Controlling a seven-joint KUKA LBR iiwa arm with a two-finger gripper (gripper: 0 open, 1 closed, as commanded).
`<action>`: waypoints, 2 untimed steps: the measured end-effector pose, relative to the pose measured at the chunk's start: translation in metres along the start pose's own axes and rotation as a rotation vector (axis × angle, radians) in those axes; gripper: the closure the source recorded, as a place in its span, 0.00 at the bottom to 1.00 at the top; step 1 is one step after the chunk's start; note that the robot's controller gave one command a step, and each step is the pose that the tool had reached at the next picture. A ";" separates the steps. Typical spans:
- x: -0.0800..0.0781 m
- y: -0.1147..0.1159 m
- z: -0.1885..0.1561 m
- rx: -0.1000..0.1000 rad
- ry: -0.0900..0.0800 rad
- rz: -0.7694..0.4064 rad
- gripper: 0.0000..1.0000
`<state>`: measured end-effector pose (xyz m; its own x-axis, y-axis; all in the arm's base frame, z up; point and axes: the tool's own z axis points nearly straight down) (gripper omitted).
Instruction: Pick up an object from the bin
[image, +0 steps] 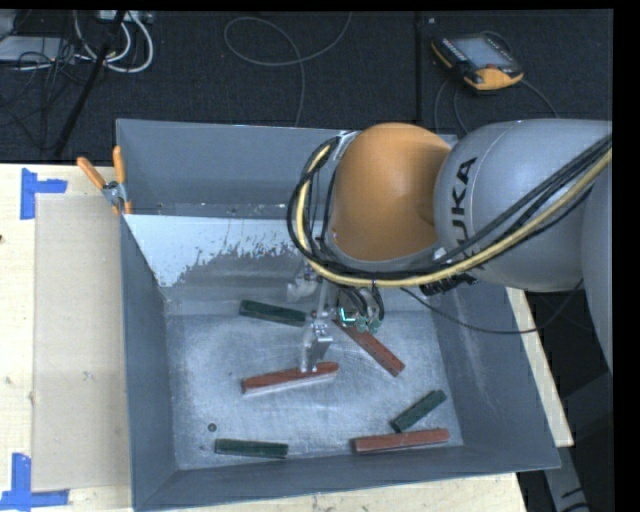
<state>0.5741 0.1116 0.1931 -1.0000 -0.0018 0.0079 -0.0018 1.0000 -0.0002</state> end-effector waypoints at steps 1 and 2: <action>-0.002 -0.001 -0.003 -0.001 -0.007 0.003 0.00; 0.005 -0.003 0.057 0.000 -0.009 -0.091 0.00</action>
Offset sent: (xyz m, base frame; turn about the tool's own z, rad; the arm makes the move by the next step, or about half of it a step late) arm -0.0148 -0.0075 -0.1231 -0.1856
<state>0.5682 0.1088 0.1364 -0.9957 -0.0927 -0.0014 -0.0927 0.9957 -0.0001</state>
